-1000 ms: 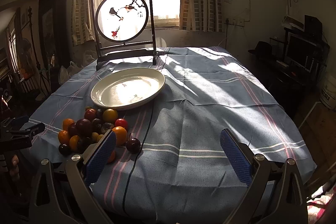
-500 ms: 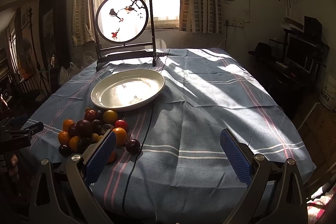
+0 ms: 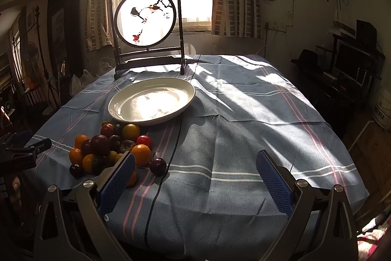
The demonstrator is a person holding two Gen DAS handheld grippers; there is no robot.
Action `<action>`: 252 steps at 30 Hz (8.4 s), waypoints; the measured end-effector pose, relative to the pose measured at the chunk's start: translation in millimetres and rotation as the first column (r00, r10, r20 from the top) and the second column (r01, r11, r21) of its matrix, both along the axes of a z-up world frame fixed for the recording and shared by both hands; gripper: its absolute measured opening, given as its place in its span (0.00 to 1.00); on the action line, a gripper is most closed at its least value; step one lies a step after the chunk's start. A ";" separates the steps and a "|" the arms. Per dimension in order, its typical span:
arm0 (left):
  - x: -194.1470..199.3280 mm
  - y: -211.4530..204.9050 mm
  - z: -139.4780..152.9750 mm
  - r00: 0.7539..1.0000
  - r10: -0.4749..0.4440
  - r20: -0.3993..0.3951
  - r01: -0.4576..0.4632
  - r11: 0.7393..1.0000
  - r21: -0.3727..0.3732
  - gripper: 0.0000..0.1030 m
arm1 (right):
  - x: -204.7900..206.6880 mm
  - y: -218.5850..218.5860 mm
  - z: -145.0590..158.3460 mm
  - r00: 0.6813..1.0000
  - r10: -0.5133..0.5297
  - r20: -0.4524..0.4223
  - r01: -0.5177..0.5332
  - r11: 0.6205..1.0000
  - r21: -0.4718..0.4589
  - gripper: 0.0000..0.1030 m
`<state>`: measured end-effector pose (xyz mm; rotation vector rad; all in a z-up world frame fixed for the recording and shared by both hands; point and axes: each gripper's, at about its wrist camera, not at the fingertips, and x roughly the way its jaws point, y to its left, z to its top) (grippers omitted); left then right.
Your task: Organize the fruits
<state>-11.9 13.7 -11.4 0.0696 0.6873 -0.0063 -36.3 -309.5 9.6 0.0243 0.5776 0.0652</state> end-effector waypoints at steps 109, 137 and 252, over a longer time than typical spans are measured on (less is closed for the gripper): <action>136.5 -52.0 3.4 0.933 -0.344 -0.105 0.335 0.938 -0.090 0.69 | 158.8 40.9 -31.7 0.953 0.254 -0.165 -0.246 0.967 0.071 0.55; 33.6 -21.5 -69.6 0.916 -0.385 -0.111 0.374 0.921 -0.104 0.38 | 68.1 42.0 -72.5 0.935 0.277 -0.222 -0.275 0.961 0.043 0.55; 56.0 2.3 -29.0 0.934 -0.355 -0.052 0.336 0.916 -0.221 0.41 | 114.0 71.3 -84.7 0.892 0.367 -0.264 -0.325 0.926 0.191 0.36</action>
